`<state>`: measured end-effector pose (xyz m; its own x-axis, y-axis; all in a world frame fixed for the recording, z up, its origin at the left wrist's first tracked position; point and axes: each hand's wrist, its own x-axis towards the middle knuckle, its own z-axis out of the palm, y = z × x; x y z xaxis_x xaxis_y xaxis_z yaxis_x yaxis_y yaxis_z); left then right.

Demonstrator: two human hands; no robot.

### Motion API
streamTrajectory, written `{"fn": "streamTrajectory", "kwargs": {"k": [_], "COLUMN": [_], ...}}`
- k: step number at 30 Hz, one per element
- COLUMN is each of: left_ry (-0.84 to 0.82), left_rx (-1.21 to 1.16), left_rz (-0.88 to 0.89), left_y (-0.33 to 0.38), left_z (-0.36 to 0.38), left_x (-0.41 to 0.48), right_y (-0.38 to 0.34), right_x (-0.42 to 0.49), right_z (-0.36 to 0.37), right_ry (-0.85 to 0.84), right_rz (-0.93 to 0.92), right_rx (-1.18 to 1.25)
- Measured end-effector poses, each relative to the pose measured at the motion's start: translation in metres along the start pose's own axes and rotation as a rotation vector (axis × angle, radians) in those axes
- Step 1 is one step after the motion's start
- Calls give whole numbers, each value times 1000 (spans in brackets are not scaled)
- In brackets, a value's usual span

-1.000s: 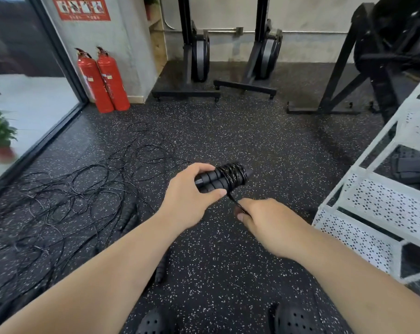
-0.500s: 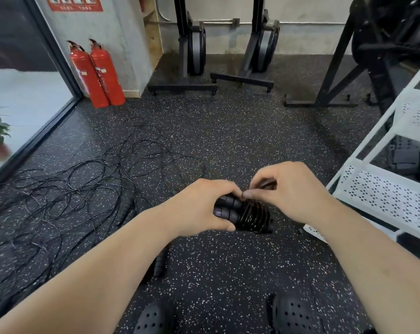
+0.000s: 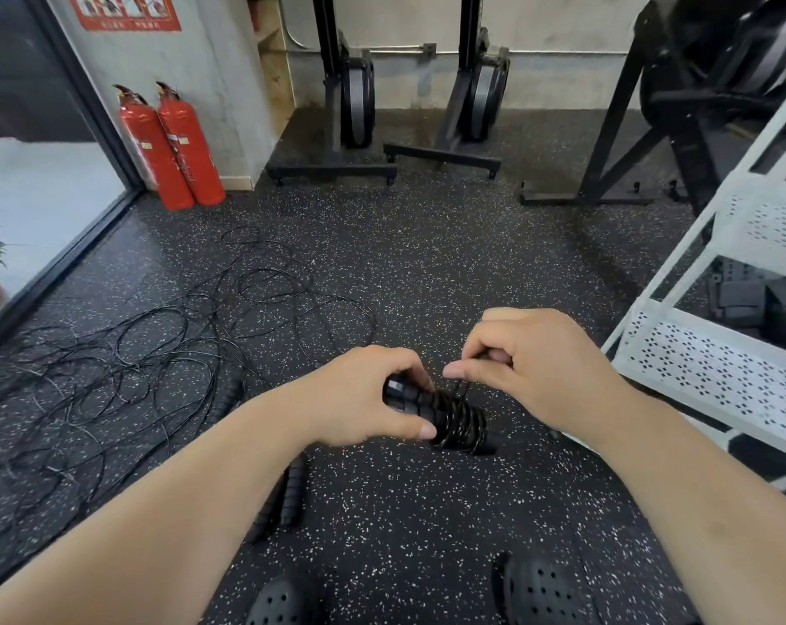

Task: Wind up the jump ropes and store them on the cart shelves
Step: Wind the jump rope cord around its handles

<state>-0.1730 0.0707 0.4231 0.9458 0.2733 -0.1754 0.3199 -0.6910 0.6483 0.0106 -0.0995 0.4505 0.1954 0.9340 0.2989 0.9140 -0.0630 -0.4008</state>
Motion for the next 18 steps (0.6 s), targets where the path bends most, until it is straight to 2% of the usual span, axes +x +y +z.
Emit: {"fn": "streamTrajectory", "kwargs": {"k": [6, 8, 12, 16, 18], "left_ry": [22, 30, 148, 267, 303], "left_rx": [-28, -51, -125, -187, -206], "left_rz": [-173, -246, -364, -468, -466], "left_y": [-4, -5, -6, -4, -4], "left_z": [1, 5, 11, 11, 12], "left_x": [5, 6, 11, 15, 16], "right_y": [-6, -6, -17, -26, -30], "right_x": [0, 0, -2, -2, -1], "right_z": [-3, -4, -4, -3, 0], "right_ry": [51, 36, -3, -123, -130], "right_rz": [-72, 9, 176, 235, 243], "right_rx": [-138, -37, 187, 350, 426]}}
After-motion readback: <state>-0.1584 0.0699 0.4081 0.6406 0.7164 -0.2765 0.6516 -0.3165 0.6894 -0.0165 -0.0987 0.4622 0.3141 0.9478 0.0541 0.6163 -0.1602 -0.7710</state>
